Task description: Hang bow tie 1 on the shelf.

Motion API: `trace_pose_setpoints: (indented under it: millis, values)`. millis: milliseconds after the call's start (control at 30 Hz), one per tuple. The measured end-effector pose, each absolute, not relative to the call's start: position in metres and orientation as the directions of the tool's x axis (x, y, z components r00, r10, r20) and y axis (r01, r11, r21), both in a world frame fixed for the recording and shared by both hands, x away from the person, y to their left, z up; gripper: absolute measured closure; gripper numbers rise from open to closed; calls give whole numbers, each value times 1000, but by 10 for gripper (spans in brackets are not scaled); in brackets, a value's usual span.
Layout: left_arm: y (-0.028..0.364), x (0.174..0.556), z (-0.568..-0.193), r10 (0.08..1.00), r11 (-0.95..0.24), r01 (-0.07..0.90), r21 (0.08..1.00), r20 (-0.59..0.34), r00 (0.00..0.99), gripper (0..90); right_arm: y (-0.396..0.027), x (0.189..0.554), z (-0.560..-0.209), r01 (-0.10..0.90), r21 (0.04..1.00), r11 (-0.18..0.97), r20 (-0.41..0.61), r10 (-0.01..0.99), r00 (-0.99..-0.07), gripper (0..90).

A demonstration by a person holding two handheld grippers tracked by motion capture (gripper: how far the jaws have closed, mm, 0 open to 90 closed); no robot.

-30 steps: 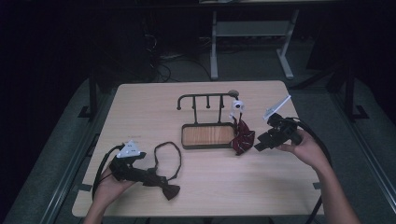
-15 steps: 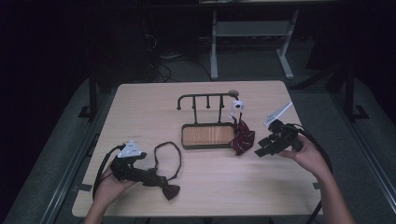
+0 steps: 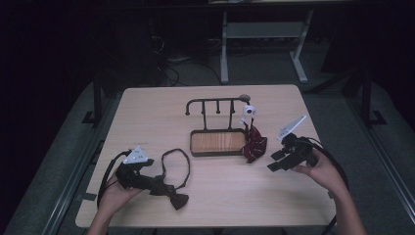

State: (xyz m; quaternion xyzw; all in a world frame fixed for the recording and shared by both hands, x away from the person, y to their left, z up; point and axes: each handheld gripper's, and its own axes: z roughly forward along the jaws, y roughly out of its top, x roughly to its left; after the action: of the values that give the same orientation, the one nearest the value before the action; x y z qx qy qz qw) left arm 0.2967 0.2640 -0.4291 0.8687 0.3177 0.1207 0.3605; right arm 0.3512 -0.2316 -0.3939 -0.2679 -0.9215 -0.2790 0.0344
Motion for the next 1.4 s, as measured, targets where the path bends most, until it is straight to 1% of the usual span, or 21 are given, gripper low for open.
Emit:
trace_pose_setpoints:
  millis: [233,333,433,700,967,1033,1067,1200,1300,1333,1400]
  values:
    - [263,298,-426,637,-539,464,703,-21,771,248,-231,344,-399,511,505,696,207,477,-854,445]
    - [263,300,-424,635,-539,460,705,-18,772,248,-230,342,-402,514,487,706,198,484,-852,435]
    - [262,300,-423,637,-537,466,703,-25,771,249,-233,340,-404,524,494,694,217,486,-847,434]
    - [254,307,-418,624,-574,460,678,-1,781,272,-235,332,-409,524,505,685,213,490,-845,415]
    - [250,320,-415,624,-600,481,639,-2,782,338,-237,328,-413,525,507,684,215,489,-845,413]
    - [250,325,-417,629,-597,490,635,-8,778,389,-237,327,-413,525,507,683,216,489,-845,411]
    - [250,329,-417,626,-619,489,615,9,780,414,-237,326,-413,526,507,683,217,489,-845,412]
    - [251,342,-420,654,-612,527,589,3,756,470,-236,325,-412,521,507,687,208,489,-847,411]
    - [253,350,-421,666,-608,541,580,3,746,483,-236,325,-412,520,507,687,205,489,-848,412]
    - [252,352,-421,676,-595,555,581,-12,737,486,-237,325,-412,520,508,687,205,490,-847,413]
    - [251,356,-423,676,-610,565,556,-5,736,487,-237,325,-412,522,508,685,205,492,-846,412]
